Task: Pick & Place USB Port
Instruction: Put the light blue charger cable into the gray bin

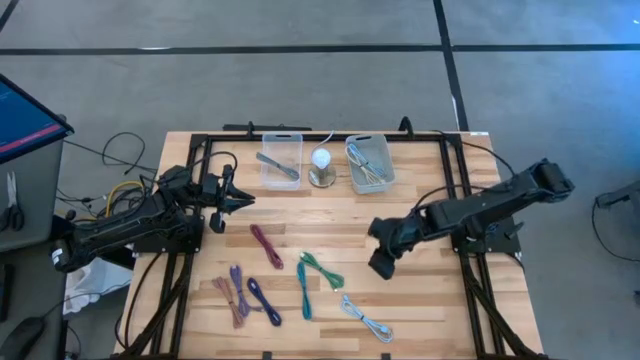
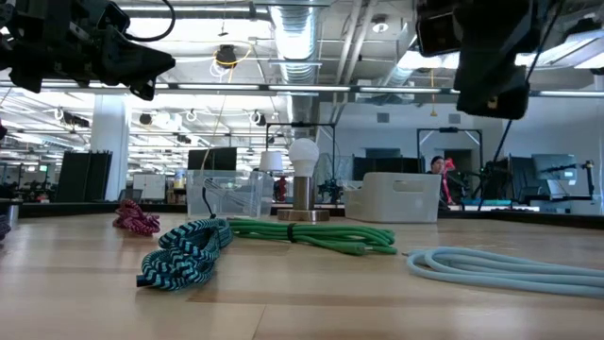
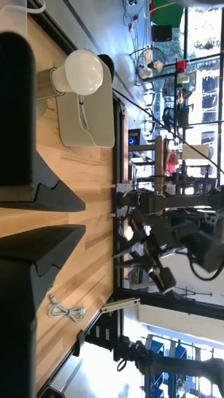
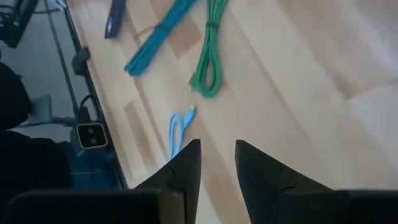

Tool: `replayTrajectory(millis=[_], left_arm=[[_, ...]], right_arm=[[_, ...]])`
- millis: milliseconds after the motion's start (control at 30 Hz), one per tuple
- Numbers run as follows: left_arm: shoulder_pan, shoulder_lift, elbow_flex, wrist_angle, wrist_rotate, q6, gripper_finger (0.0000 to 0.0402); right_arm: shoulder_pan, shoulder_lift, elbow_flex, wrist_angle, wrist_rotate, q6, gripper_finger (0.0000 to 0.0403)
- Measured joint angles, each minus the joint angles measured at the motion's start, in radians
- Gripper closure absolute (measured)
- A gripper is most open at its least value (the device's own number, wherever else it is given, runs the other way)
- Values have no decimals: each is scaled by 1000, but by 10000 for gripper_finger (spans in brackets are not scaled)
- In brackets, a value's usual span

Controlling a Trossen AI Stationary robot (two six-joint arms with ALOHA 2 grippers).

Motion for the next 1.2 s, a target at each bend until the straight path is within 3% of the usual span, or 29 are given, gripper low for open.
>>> replayTrajectory(millis=[167, 433, 600, 1200], left_arm=[[0, 0, 0, 0, 0, 0, 357], [0, 0, 0, 0, 0, 10, 357], [0, 0, 0, 0, 0, 11, 357], [0, 0, 0, 8, 0, 11, 357]], right_arm=[[56, 99, 113, -16, 39, -19, 312], [106, 284, 299, -263, 91, -36, 324], [129, 377, 376, -305, 92, -7, 325], [221, 528, 453, -276, 54, 222, 325]])
